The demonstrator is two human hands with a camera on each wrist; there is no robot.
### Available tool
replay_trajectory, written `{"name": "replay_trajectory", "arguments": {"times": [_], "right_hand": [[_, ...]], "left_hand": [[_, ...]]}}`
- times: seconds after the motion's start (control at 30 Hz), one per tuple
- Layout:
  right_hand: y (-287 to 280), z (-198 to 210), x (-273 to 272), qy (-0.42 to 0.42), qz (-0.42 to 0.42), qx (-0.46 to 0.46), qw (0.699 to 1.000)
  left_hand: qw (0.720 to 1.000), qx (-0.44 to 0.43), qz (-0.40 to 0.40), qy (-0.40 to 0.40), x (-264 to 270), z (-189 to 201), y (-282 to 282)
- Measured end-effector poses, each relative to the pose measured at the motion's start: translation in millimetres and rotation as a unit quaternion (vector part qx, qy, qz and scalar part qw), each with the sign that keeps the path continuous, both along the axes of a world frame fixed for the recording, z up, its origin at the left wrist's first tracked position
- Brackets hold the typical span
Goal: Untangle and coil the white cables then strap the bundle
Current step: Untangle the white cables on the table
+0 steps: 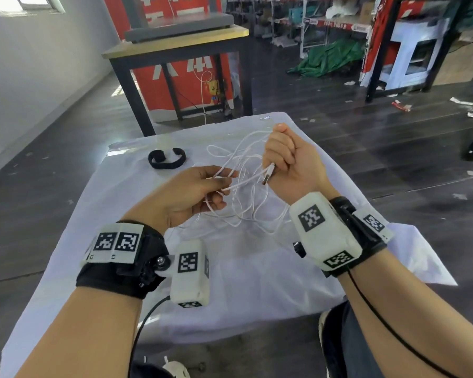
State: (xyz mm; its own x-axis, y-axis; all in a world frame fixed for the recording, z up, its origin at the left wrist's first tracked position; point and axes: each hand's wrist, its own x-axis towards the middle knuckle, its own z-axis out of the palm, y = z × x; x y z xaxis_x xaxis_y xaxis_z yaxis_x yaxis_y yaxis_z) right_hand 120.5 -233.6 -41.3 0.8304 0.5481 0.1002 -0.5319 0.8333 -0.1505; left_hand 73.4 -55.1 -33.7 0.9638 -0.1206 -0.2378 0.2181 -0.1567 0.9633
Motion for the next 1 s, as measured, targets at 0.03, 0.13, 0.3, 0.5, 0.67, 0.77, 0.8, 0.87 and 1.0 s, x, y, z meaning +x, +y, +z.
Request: {"name": "replay_trajectory", "arguments": {"times": [0.03, 0.13, 0.3, 0.5, 0.67, 0.77, 0.8, 0.87, 1.0], "right_hand": [[-0.6, 0.4, 0.1, 0.006, -0.015, -0.003, 1.0], [-6.2, 3.9, -0.5, 0.027, -0.089, -0.019, 0.995], [-16.7, 8.3, -2.6, 0.073, -0.223, -0.043, 0.971], [-28.7, 7.2, 6.2, 0.137, -0.344, -0.079, 0.926], [-33.0, 8.4, 7.8, 0.155, -0.412, -0.154, 0.884], [-26.3, 4.2, 8.3, 0.155, -0.411, -0.22, 0.871], [-23.6, 2.6, 8.7, 0.151, -0.419, -0.239, 0.863], [-19.1, 1.9, 8.4, 0.134, -0.436, -0.272, 0.847], [-14.1, 5.0, 6.2, 0.096, -0.441, -0.316, 0.834]], "left_hand": [[1.0, 0.012, 0.002, 0.003, -0.1, -0.2, 1.0], [0.999, 0.048, 0.005, 0.014, -1.5, -0.4, 8.1], [0.998, 0.061, -0.006, 0.025, -3.6, -1.5, 16.7], [0.978, 0.204, -0.026, -0.038, -4.4, 1.8, 22.1], [0.964, 0.257, -0.013, -0.069, -3.0, 0.8, 35.3], [0.968, 0.184, 0.101, -0.139, -0.3, 2.7, 31.5], [0.966, 0.167, 0.116, -0.16, -0.9, 5.0, 29.0], [0.967, 0.148, 0.095, -0.182, -4.4, 9.5, 25.0], [0.97, 0.193, -0.027, -0.148, -11.6, 16.3, 22.8]]}}
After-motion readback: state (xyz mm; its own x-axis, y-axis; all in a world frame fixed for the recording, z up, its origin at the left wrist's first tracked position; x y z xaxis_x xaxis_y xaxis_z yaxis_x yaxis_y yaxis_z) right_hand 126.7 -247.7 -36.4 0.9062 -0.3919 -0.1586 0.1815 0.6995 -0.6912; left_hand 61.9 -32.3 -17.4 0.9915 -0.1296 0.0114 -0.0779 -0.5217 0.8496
